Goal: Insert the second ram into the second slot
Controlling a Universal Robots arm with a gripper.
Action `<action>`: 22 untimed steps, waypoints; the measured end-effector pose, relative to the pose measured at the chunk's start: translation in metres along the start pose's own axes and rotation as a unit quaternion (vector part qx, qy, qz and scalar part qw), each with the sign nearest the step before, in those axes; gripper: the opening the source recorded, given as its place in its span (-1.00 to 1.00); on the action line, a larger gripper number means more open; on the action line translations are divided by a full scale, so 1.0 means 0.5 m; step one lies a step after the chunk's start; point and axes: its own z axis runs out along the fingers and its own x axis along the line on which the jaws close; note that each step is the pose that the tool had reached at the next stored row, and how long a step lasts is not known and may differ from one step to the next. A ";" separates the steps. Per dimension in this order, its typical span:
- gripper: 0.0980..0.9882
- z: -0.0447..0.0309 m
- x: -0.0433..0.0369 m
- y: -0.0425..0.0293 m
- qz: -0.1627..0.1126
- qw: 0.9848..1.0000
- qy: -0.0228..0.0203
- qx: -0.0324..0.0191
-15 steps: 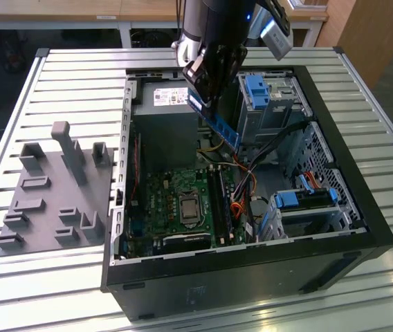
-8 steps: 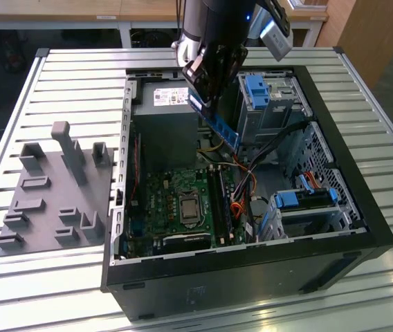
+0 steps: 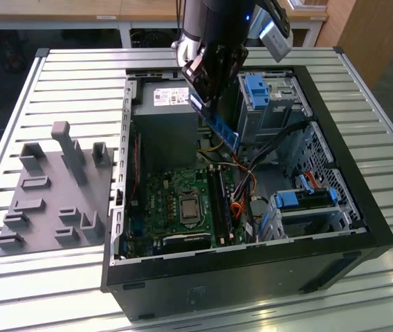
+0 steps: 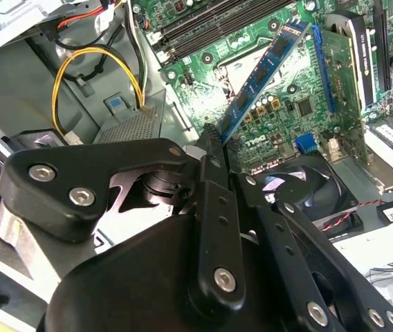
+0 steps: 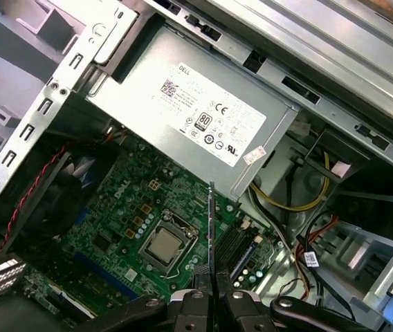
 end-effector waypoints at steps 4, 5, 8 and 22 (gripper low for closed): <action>-0.91 0.000 0.000 0.000 0.020 1.000 -0.001 -0.001; -0.91 0.000 0.000 0.000 0.025 1.000 -0.001 -0.001; -0.91 0.001 0.006 -0.010 0.026 1.000 -0.001 -0.002; -0.91 0.002 0.036 -0.056 0.043 0.999 -0.001 -0.002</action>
